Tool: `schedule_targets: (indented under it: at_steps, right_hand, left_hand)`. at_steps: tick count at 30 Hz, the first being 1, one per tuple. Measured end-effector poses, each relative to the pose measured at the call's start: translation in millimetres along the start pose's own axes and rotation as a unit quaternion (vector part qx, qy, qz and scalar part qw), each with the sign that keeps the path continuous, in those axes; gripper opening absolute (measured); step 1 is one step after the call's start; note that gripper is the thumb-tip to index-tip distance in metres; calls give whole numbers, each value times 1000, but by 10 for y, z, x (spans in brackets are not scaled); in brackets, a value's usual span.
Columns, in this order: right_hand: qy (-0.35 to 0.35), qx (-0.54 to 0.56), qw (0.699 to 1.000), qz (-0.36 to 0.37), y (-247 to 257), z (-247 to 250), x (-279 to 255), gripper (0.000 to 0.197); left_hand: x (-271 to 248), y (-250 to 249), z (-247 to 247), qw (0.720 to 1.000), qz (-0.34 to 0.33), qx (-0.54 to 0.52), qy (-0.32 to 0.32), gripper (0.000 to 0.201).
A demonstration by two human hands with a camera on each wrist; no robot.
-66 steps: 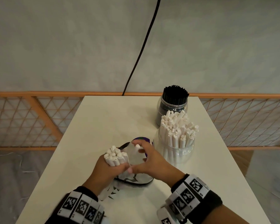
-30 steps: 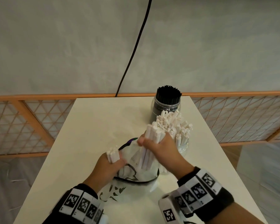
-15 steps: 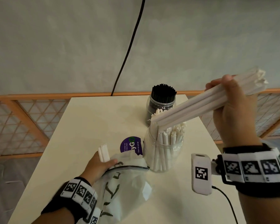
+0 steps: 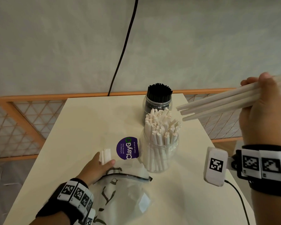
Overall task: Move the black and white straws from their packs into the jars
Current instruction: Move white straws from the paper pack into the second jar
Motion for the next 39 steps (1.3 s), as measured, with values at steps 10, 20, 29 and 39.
schedule_targets:
  at_steps: [10,20,29,39]
  right_hand:
    - [-43,-29,999,-7,-141,197,-42,40]
    - [-47,-80,995,-42,-287,231,-39,20]
    - [-36,-70,996,-51,-267,316,97,13]
    - [-5,-14,996,-84,-367,70,137,12]
  left_hand:
    - [-528,-1001,71,962,-136,106,-212,93]
    - [-605,-2603,-659,862,-304,372,-162,68]
    - [-103,-2811,-848,807,-196,556,-27,45]
    - [-159,-2704,-434,864,-216,439,-120,19]
Point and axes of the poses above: each hand's wrist, its own x-axis towards the middle knuckle, its own z-axis out of the back of the hand, y = z × x, the point moved 6 cm from there along x, towards the middle knuckle, and after that the axes turned 11 degrees about y, right-handed, at the moved point
